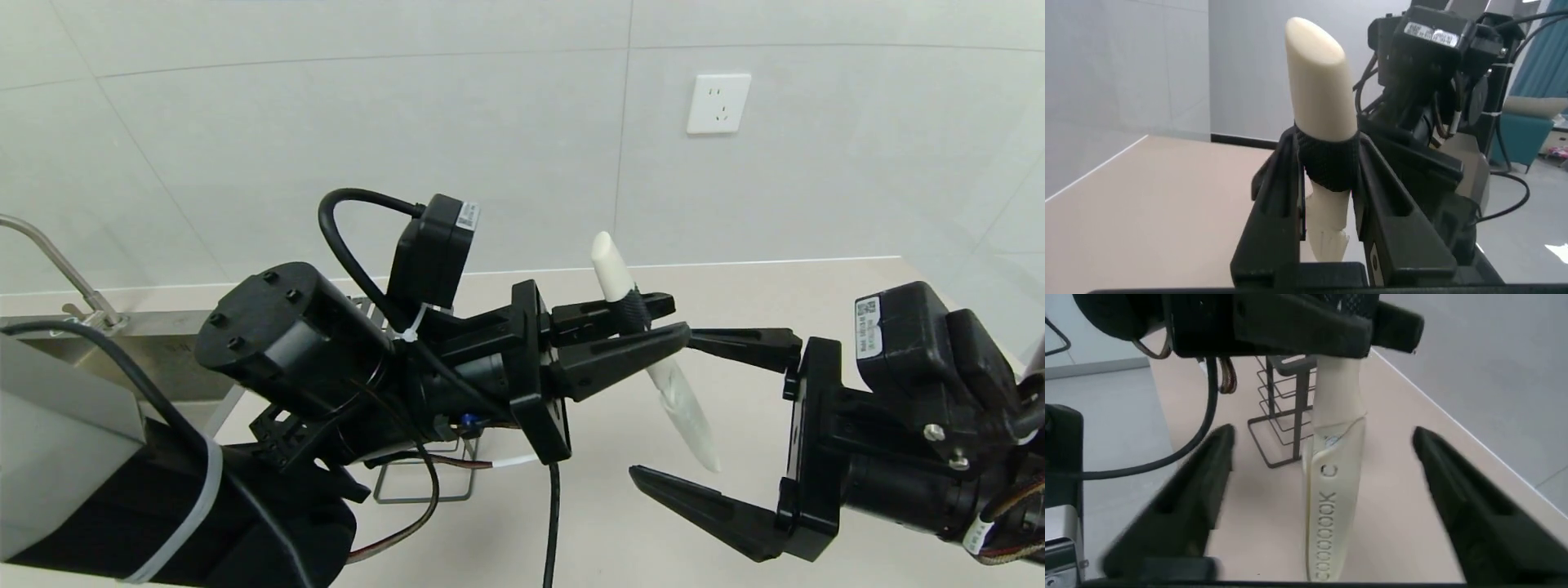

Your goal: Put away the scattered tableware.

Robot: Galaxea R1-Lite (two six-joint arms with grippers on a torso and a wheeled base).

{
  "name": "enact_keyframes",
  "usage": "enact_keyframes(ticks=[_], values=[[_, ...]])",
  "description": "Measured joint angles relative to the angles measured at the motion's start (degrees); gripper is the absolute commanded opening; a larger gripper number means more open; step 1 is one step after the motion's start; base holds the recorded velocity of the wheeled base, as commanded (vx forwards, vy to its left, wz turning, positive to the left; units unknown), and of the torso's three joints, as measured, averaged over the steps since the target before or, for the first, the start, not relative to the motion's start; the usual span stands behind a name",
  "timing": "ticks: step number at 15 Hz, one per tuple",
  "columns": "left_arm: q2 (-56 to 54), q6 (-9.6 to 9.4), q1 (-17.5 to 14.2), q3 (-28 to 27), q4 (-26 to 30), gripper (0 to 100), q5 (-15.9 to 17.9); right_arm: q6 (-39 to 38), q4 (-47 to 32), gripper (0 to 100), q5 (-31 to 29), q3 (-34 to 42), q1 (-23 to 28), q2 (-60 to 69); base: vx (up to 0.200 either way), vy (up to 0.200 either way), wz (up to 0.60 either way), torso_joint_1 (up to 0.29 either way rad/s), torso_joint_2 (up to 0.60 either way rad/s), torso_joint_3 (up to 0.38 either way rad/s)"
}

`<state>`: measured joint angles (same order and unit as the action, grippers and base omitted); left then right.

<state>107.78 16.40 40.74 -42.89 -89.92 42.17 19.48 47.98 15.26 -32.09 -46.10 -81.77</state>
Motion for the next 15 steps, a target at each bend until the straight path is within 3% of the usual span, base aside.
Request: enact_keyframes(ticks=[3,10,12,13,15], values=[[-0.5,0.00,-3.2,-0.1,0.0,0,-2.2,0.0,0.0,100,-0.3,0.3,0.0,-0.1,0.000,0.000,0.00,0.000,0.00,0.000],[-7.1,0.02,-11.0,0.5,0.0,0,-2.2,0.0,0.0,100,-1.9,1.3,0.0,-0.7,0.000,0.000,0.00,0.000,0.00,0.000],[-10.1,-0.01,-12.4,2.2,2.2,0,-2.2,0.0,0.0,100,-2.8,1.7,0.0,-0.7,0.000,0.000,0.00,0.000,0.00,0.000],[-12.2,-0.06,-12.8,3.3,5.1,0,-2.2,0.0,0.0,0,-2.9,2.1,0.1,-0.7,0.000,0.000,0.00,0.000,0.00,0.000],[-16.7,-1.45,-13.3,5.8,12.5,0,-2.2,-0.2,0.0,0,-3.3,2.8,0.1,-0.5,0.000,0.000,0.00,0.000,0.00,0.000]])
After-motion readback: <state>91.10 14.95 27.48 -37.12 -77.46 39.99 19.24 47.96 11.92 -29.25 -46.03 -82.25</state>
